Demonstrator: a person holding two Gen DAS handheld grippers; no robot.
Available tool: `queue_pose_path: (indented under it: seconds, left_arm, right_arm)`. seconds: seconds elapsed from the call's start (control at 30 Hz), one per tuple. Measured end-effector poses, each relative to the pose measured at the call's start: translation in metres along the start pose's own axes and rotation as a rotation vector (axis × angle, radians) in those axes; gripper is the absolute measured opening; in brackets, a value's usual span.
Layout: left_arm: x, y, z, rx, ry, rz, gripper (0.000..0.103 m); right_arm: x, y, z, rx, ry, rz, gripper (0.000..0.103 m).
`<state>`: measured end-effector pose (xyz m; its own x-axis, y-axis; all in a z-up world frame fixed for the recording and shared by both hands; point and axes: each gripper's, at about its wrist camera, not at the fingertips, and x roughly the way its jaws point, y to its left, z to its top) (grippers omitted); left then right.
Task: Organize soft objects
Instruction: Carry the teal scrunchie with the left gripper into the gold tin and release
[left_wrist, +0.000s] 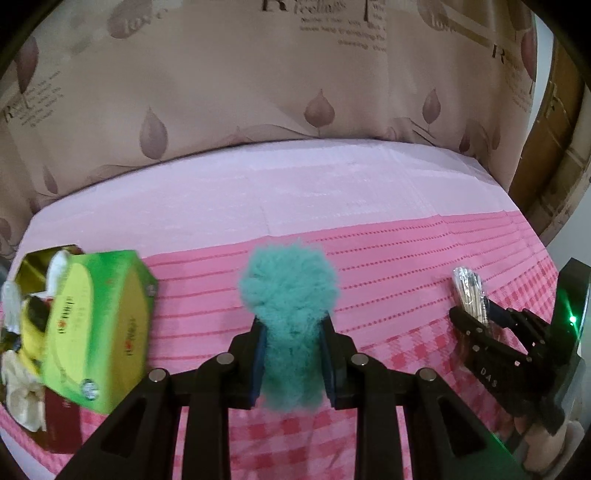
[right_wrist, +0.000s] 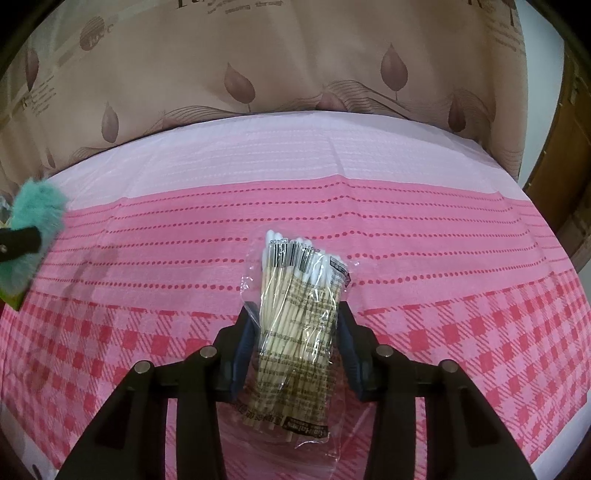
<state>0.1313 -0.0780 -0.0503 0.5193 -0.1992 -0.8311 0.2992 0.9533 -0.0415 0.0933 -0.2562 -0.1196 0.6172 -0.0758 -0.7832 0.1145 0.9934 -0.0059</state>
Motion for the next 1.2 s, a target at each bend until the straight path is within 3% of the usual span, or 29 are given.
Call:
queue_pose_path:
  seconds: [0.33, 0.7, 1.2]
  left_arm:
    - [-0.039, 0.042, -0.001, -0.033, -0.038, 0.051, 0.026]
    - [-0.072, 0.116, 0.000, -0.131, -0.066, 0.152, 0.026]
    - [-0.075, 0.203, -0.013, -0.220, -0.037, 0.299, 0.026]
  right_arm:
    - [-0.001, 0.002, -0.001, -0.006, -0.001, 0.002, 0.038]
    - [-0.003, 0.004, 0.000, -0.008, -0.001, -0.003, 0.038]
    - [-0.003, 0.005, 0.000, -0.010, -0.001, -0.007, 0.038]
